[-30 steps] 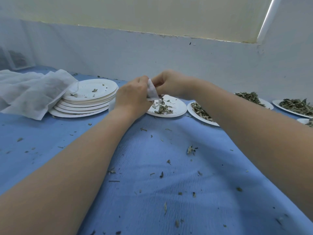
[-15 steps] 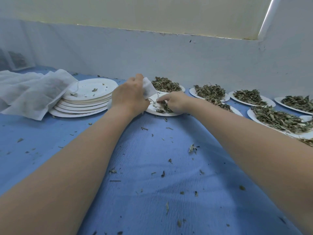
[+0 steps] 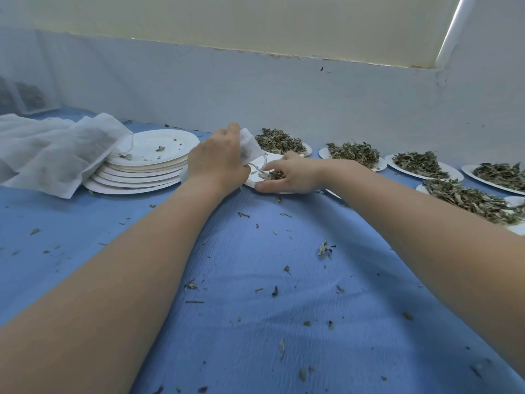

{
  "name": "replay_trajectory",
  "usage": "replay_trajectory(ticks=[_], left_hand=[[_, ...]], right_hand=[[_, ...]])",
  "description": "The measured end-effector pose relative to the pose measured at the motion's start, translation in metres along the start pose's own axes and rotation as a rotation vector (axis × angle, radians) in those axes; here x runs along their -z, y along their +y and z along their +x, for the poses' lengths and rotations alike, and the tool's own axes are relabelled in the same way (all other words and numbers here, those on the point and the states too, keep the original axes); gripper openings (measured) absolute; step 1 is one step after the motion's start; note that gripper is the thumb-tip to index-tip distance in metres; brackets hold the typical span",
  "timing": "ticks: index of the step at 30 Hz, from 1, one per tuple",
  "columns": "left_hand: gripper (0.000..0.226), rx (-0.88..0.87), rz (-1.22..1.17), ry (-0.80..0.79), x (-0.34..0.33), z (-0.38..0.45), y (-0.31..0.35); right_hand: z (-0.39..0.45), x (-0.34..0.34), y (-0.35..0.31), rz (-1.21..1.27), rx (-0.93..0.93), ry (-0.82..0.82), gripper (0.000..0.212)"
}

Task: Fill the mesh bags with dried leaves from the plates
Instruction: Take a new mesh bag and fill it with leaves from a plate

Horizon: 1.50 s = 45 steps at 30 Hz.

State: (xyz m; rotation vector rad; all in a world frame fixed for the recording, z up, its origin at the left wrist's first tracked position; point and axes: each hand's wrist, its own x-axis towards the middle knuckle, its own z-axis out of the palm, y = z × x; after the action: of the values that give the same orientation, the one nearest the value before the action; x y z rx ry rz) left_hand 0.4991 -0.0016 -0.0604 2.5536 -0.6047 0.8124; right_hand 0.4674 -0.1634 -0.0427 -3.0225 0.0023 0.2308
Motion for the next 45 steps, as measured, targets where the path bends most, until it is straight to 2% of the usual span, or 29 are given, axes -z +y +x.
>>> replay_trajectory(ticks=[4, 9, 14, 17, 18, 20, 23, 26, 30, 35, 42, 45], left_hand=[[0.045, -0.006, -0.010, 0.004, -0.001, 0.000, -0.001], [0.044, -0.012, -0.009, 0.001, -0.001, 0.000, -0.002], [0.044, -0.018, -0.001, -0.008, -0.001, -0.001, -0.003], [0.045, -0.021, -0.005, -0.008, -0.001, 0.000, -0.004], [0.044, -0.021, -0.004, -0.008, -0.001, 0.000, -0.004], [0.044, -0.026, 0.001, -0.010, -0.001, -0.001, -0.003], [0.043, -0.033, 0.008, -0.013, 0.000, -0.002, -0.003], [0.043, -0.039, 0.021, -0.023, 0.001, -0.002, -0.002], [0.042, -0.039, 0.030, -0.040, 0.001, -0.003, -0.002], [0.043, -0.061, 0.054, -0.051, 0.001, -0.003, -0.001], [0.041, -0.128, 0.086, -0.037, -0.002, -0.003, 0.003], [0.041, -0.079, -0.035, 0.022, -0.002, -0.003, 0.003]], right_hand=[[0.001, -0.001, 0.001, 0.079, 0.042, -0.016, 0.063], [0.004, -0.004, 0.004, 0.132, 0.073, 0.108, 0.050], [0.010, -0.009, 0.003, 0.134, -0.015, 0.288, 0.067], [0.010, -0.007, -0.001, 0.074, -0.140, 0.181, 0.082], [0.010, -0.007, -0.003, 0.047, -0.151, 0.137, 0.080], [0.008, -0.008, -0.007, 0.043, -0.071, 0.151, 0.062], [0.002, -0.010, -0.011, 0.098, 0.093, 0.306, 0.032], [-0.003, -0.010, -0.013, 0.181, 0.113, 0.350, 0.020], [-0.004, -0.005, -0.011, 0.252, 0.078, 0.351, 0.013], [-0.011, 0.018, 0.006, 0.491, 0.007, 0.540, 0.011], [-0.018, 0.031, -0.024, 0.335, 0.191, 0.465, 0.013], [-0.018, 0.035, -0.034, 0.391, 0.265, 0.438, 0.015]])
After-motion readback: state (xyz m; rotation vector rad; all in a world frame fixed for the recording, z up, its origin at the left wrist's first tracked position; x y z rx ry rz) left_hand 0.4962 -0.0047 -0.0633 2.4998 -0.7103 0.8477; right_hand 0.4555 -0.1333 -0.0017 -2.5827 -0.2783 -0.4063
